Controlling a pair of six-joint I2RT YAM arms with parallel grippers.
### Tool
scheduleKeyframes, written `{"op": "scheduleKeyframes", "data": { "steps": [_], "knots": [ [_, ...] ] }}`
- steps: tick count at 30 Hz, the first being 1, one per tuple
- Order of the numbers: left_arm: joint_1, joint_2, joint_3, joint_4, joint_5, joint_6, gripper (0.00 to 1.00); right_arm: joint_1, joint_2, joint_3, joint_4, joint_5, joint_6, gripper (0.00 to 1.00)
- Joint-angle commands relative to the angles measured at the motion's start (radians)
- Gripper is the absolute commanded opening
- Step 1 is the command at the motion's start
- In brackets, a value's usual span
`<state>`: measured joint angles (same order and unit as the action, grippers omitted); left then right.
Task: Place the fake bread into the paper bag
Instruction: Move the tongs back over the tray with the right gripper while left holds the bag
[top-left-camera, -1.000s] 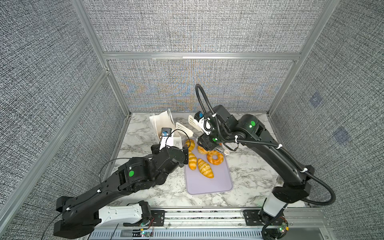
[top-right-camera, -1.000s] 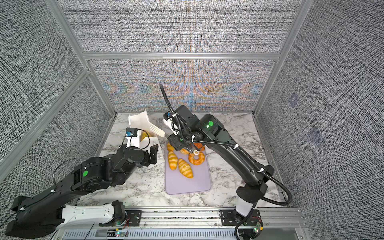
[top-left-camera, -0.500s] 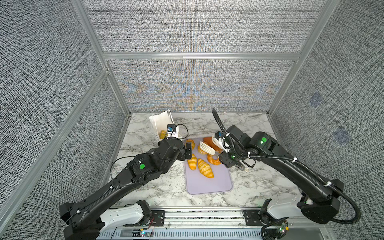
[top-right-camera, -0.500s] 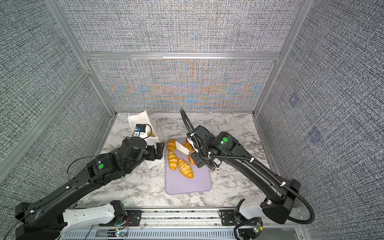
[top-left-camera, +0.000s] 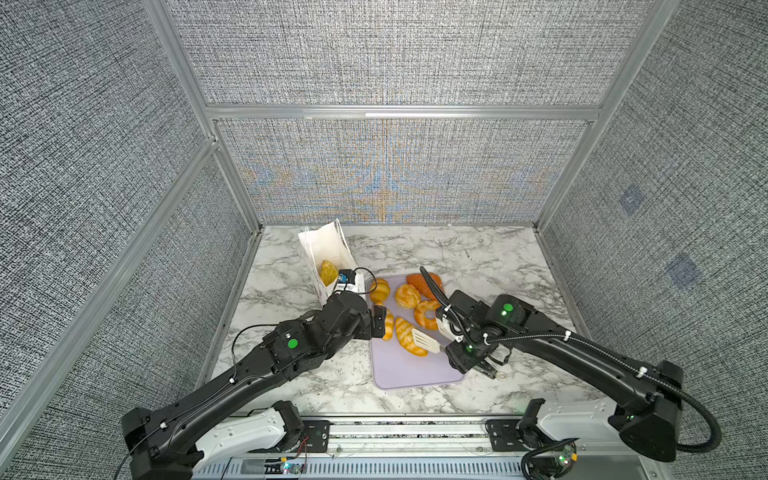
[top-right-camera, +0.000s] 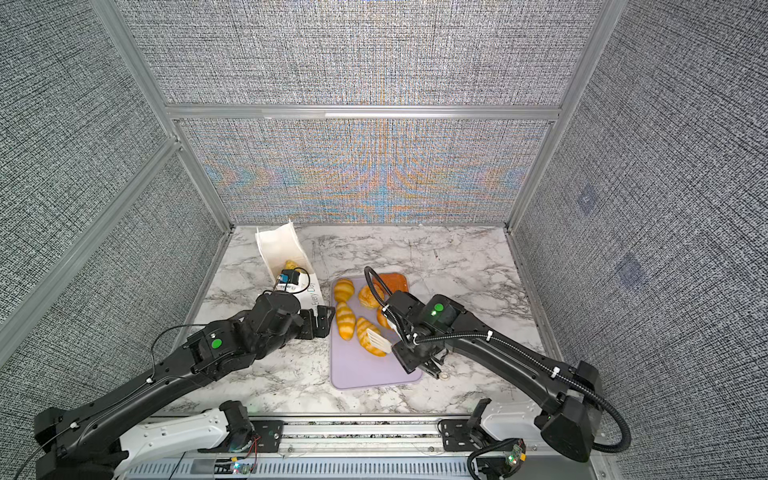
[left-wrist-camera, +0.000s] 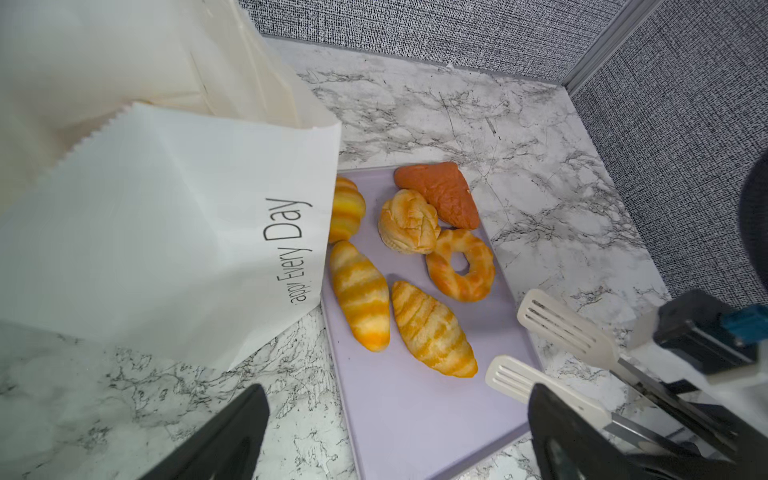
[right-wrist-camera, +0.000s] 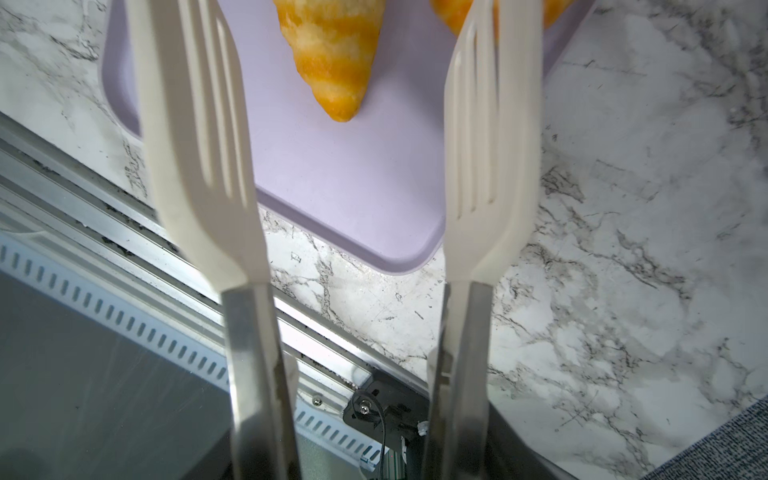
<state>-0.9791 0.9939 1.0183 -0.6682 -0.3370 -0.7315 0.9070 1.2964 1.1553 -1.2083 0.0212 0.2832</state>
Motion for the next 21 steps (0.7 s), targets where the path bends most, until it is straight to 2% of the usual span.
{"op": "scheduleKeyframes", "data": {
  "steps": [1, 10, 21],
  "knots": [
    [-0.016, 0.015, -0.009, 0.0, 0.017, -0.058, 0.99, 0.018, 0.026, -0.019, 0.042, -0.009, 0.022, 0.61],
    [-0.086, 0.012, -0.112, 0.063, 0.003, -0.146, 0.99, 0.027, 0.095, -0.043, 0.09, 0.011, 0.024, 0.61],
    [-0.1, -0.028, -0.17, 0.046, -0.016, -0.202, 0.99, 0.027, 0.198, -0.002, 0.101, 0.02, 0.004, 0.62]
  ]
}}
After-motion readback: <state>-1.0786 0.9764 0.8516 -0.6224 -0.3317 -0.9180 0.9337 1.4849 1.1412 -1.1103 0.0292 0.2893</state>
